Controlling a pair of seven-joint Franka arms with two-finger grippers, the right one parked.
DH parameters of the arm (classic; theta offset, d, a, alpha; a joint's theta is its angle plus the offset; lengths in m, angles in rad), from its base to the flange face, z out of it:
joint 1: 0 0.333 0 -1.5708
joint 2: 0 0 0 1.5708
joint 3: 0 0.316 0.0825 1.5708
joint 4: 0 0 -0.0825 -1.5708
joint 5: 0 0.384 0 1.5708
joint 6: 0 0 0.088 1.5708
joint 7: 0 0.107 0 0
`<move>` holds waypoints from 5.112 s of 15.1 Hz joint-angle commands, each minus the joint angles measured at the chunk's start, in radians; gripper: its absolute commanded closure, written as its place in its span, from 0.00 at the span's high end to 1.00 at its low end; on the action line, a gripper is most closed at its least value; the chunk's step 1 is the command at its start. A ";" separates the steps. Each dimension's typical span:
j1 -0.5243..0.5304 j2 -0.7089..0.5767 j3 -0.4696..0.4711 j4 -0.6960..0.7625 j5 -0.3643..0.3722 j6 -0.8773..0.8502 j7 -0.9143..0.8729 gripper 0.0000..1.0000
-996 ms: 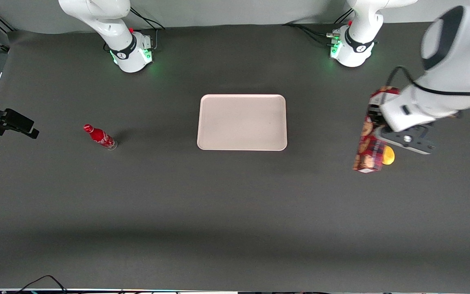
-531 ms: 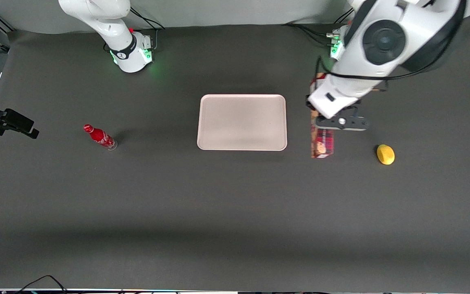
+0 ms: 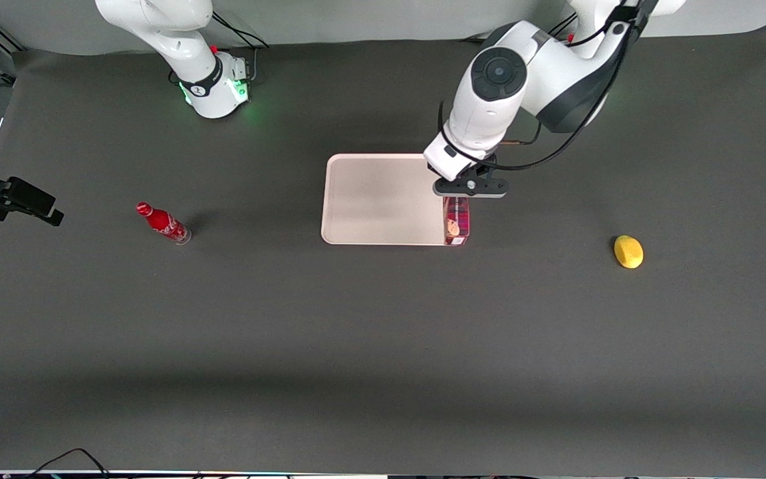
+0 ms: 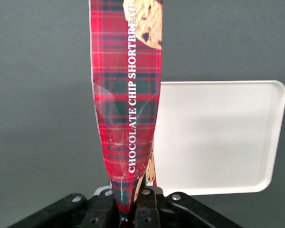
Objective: Place red cookie box on tray
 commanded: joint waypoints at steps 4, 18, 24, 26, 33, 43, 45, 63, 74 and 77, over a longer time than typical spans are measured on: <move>-0.099 -0.027 0.005 -0.253 0.020 0.305 -0.076 0.00; -0.185 0.103 0.017 -0.378 0.305 0.499 -0.306 0.00; -0.184 0.119 0.028 -0.374 0.318 0.507 -0.337 0.00; -0.184 0.119 0.039 -0.374 0.318 0.519 -0.337 0.00; -0.187 0.145 0.054 -0.368 0.320 0.548 -0.348 0.00; -0.188 0.182 0.066 -0.338 0.323 0.550 -0.348 0.13; -0.191 0.189 0.079 -0.324 0.323 0.548 -0.348 0.42; -0.159 0.044 0.123 -0.028 0.233 0.030 -0.031 1.00; -0.136 -0.268 0.542 0.027 0.093 -0.248 0.574 1.00; -0.128 -0.252 0.661 0.115 0.102 -0.325 0.614 1.00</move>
